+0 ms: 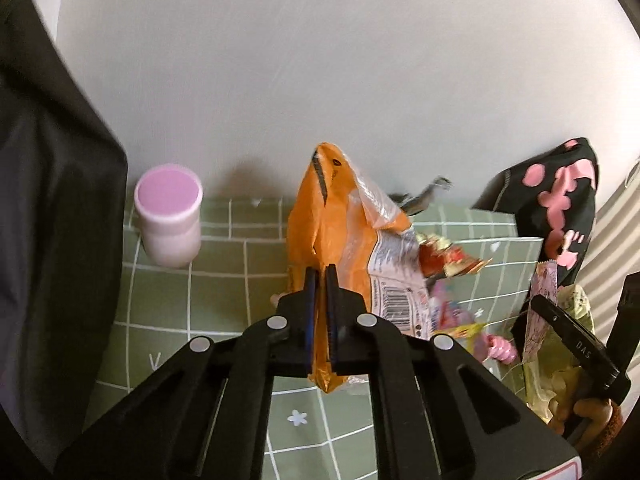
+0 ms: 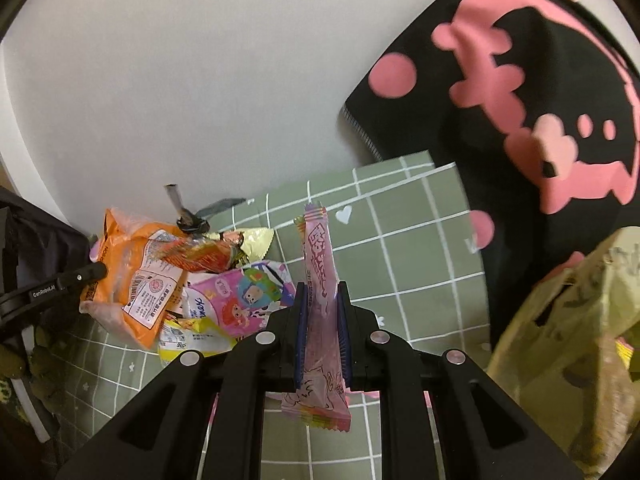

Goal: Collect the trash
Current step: 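Lower both held wrappers into the trash bag and open both tools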

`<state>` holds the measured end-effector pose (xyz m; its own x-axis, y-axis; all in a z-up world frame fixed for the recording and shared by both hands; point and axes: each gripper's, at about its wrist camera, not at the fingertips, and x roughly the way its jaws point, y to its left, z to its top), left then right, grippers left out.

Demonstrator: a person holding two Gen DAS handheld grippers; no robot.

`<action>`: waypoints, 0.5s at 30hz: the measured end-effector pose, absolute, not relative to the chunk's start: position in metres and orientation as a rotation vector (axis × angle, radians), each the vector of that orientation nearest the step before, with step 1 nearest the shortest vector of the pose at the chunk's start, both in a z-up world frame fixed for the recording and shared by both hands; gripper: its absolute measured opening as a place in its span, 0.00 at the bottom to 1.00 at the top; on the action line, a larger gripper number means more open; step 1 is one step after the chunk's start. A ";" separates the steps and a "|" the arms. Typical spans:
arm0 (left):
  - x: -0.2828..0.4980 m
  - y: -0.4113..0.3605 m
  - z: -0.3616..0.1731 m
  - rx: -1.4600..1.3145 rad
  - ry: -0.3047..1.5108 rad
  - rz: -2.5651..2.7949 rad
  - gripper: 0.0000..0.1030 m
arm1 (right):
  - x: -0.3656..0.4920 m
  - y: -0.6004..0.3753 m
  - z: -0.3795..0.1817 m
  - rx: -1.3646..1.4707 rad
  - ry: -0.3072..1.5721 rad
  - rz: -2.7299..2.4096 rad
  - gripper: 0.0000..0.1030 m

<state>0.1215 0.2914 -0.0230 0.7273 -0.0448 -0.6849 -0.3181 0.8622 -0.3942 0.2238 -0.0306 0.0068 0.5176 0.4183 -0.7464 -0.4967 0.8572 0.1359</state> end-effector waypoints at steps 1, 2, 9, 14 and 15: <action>0.122 0.287 -0.017 -0.515 0.740 0.154 0.04 | 0.222 -0.035 0.011 -0.094 0.858 0.548 0.14; 0.122 0.284 -0.012 -0.508 0.729 0.148 0.04 | 0.219 -0.039 0.015 -0.087 0.846 0.547 0.14; 0.132 0.250 0.036 -0.438 0.628 0.067 0.04 | 0.206 -0.065 0.041 -0.063 0.785 0.526 0.14; 0.142 0.220 0.069 -0.398 0.570 -0.022 0.04 | 0.199 -0.087 0.062 -0.057 0.733 0.496 0.14; 0.143 0.217 0.072 -0.392 0.563 -0.035 0.04 | 0.198 -0.092 0.065 -0.055 0.724 0.489 0.14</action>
